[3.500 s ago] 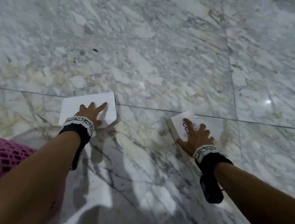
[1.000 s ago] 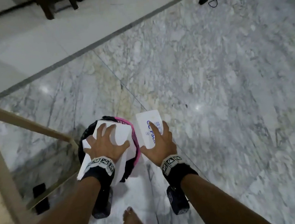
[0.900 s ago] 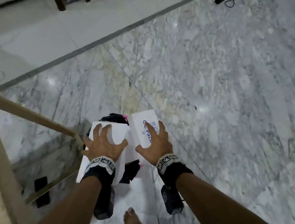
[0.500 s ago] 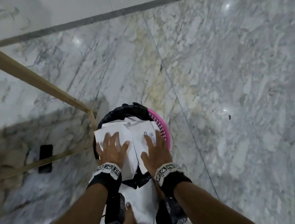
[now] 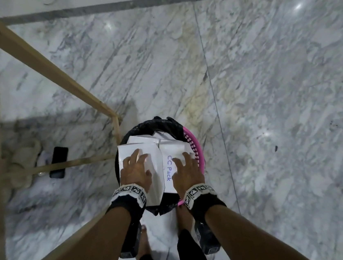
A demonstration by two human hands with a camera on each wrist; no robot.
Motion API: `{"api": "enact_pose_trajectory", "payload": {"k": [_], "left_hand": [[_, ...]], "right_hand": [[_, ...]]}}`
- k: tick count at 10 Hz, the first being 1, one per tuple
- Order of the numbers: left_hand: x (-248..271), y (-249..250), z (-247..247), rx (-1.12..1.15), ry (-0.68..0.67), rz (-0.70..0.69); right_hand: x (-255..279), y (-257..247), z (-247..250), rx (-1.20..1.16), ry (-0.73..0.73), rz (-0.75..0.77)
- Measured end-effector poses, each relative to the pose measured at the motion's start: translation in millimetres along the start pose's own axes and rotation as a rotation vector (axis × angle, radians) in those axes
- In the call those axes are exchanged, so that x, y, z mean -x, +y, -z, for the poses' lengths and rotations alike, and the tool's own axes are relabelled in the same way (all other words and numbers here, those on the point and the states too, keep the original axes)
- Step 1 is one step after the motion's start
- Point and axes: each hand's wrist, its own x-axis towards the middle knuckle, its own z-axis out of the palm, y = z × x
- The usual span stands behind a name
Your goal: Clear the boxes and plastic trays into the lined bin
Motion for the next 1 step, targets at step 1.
{"api": "enact_pose_trajectory", "payload": {"k": [1], "left_hand": [[15.4,17.8,38.6,0.009,0.071,-0.053]], "right_hand": [[21.6,-10.7,37.4,-0.015,0.046,0.036]]}}
